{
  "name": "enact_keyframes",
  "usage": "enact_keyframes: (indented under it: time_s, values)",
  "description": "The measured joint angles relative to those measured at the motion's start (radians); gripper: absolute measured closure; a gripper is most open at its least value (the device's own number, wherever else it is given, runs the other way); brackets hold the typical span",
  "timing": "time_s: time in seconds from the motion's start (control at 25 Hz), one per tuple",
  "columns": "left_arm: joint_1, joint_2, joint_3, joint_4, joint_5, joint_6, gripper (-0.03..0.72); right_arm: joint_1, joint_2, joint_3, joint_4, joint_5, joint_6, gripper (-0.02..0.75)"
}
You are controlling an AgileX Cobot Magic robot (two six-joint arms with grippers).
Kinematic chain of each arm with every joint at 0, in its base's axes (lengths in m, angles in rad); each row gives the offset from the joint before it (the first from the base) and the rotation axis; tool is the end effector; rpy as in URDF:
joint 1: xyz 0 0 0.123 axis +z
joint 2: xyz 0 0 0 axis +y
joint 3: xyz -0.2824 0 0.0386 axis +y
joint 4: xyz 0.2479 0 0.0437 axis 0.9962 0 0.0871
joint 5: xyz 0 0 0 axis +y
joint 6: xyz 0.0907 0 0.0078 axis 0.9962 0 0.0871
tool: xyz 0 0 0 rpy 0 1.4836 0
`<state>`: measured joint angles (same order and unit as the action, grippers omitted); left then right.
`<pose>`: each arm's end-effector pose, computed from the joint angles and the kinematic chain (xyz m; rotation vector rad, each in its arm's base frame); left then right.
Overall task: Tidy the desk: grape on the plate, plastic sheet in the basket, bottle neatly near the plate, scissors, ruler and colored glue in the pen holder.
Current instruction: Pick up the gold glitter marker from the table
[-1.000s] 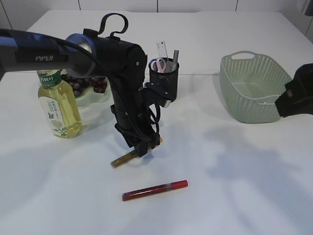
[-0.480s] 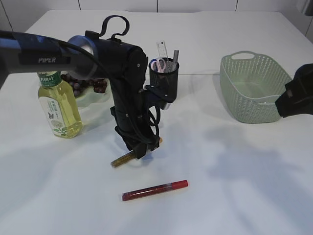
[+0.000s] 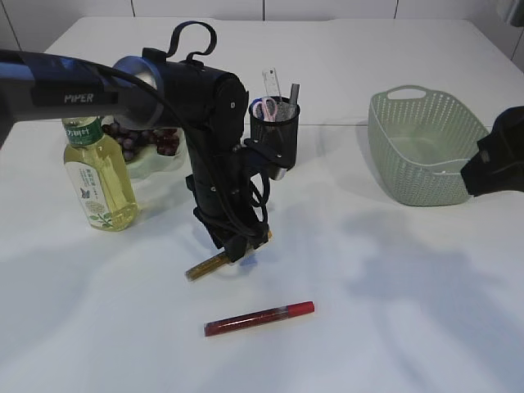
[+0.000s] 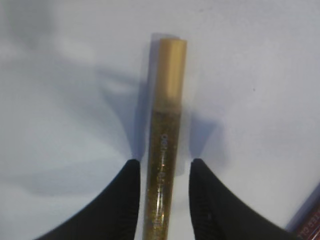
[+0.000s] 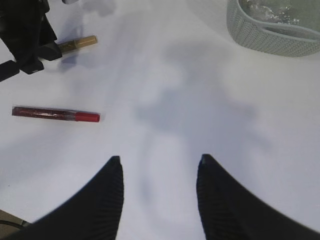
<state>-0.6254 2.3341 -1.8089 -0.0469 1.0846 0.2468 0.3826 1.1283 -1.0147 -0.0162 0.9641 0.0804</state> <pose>0.3738 -0.2746 0.1230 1.2805 2.8245 -0.0780 0.1999 0.0791 0.3339 -0.3934 2.5385 0.1559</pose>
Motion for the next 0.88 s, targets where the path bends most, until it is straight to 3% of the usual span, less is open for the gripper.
enact_keyframes:
  time_s: [0.88]
  values:
    - [0.0, 0.017, 0.0, -0.004, 0.009, 0.0, 0.453, 0.0, 0.0, 0.0, 0.0, 0.0, 0.0, 0.353]
